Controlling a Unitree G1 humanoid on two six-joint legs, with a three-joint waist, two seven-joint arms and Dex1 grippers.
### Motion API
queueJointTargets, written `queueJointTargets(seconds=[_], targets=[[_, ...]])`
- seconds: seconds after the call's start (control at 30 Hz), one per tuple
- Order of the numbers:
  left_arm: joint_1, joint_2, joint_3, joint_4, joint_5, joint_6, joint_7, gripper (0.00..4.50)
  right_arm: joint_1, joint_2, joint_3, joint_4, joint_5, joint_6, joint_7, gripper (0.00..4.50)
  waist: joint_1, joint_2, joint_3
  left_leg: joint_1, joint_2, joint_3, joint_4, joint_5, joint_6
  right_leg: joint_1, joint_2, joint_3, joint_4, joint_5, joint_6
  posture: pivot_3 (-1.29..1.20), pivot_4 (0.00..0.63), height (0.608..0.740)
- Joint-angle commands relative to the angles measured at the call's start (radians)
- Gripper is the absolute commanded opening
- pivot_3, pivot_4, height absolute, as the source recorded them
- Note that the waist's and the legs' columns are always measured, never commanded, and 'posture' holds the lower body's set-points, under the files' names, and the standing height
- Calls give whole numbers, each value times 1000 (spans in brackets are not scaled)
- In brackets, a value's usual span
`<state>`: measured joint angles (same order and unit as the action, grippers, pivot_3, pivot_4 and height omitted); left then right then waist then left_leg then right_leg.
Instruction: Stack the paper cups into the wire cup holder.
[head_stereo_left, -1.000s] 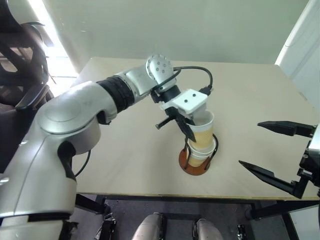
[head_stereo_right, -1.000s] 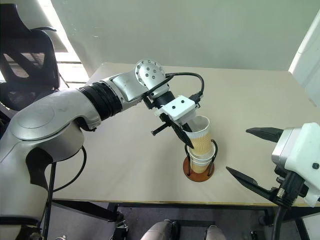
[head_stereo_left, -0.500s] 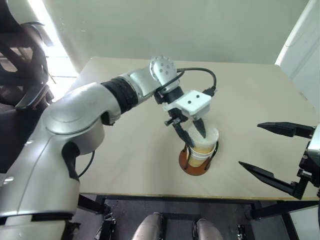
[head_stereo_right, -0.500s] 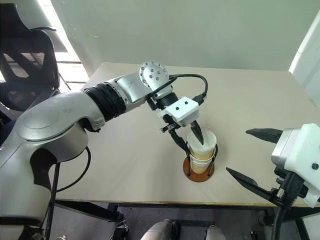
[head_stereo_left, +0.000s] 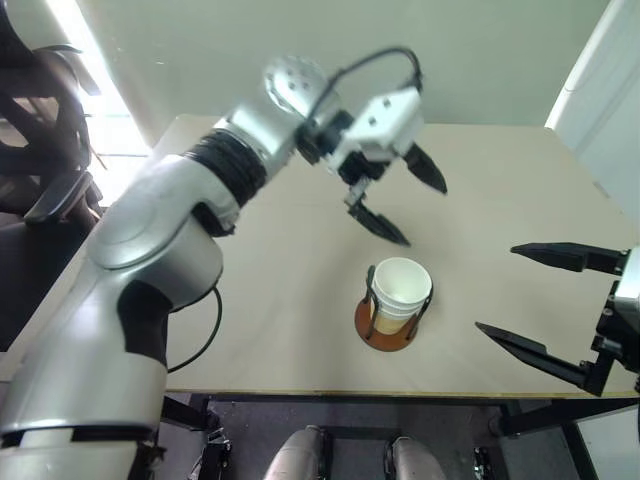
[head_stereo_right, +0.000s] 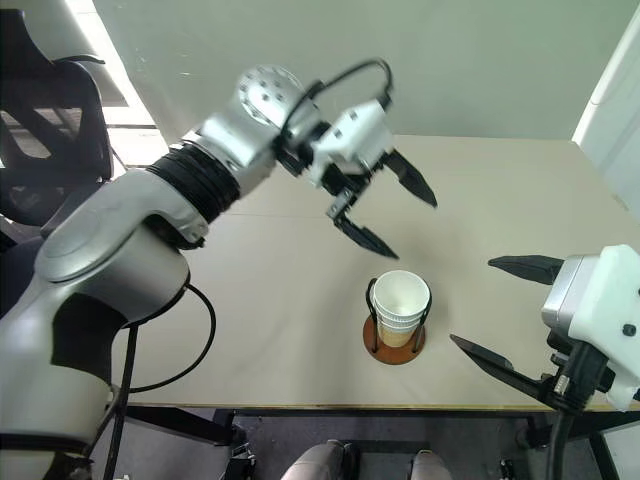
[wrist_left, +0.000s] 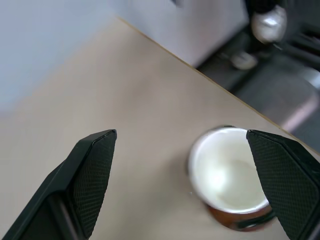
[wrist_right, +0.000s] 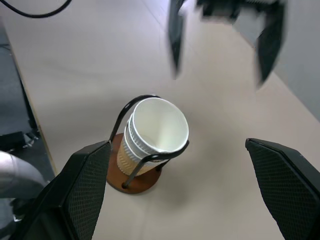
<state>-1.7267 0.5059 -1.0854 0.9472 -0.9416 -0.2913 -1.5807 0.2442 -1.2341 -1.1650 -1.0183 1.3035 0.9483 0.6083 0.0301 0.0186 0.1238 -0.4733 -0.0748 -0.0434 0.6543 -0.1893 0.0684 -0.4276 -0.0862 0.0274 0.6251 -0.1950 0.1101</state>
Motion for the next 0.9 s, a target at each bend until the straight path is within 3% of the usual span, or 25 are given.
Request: queueJointTargets(seconds=[0.03, 0.27, 0.4, 0.5, 0.7, 0.9], targets=[[-1, 66, 133, 28, 36, 66, -34, 4461, -7, 26, 52, 69, -110, -59, 66, 4455, -1, 0, 0, 0, 0, 0, 0, 0, 0, 0, 0, 0, 0, 0, 0, 0, 150, 740], [168, 222, 433, 118, 206, 157, -16, 4461, -123, 61, 368, 356, -447, -309, 130, 4455, -5, 2, -1, 2, 0, 0, 0, 0, 0, 1, 1, 0, 0, 0, 1, 0, 150, 740], [303, 302, 624, 101, 299, 184, 128, 4461, -269, 91, 524, 569, -557, -419, 150, 4455, -9, 2, 0, 2, 0, -1, 0, 9, -9, 0, 2, 1, 0, 3, 2, 0, 150, 740], [439, 369, 779, 53, 328, 219, 260, 4461, -412, 115, 632, 711, -599, -460, 162, 4455, -14, 3, -1, 3, 0, 0, -1, 14, -7, 0, 3, 2, 0, 5, 2, 0, 150, 740], [829, 467, 1089, -224, 312, 307, 500, 4461, -594, 199, 757, 885, -653, -507, 197, 4455, -15, 3, -1, 5, 1, -2, -7, 22, -5, 0, 5, 2, 2, 10, -7, 0, 150, 740], [1195, 457, 1372, -547, 282, 417, 722, 4461, -725, 261, 839, 1106, -720, -572, 287, 4455, -16, 3, -1, 6, 2, -4, -9, 21, -17, 0, 9, 2, 2, 9, -24, 0, 150, 740]])
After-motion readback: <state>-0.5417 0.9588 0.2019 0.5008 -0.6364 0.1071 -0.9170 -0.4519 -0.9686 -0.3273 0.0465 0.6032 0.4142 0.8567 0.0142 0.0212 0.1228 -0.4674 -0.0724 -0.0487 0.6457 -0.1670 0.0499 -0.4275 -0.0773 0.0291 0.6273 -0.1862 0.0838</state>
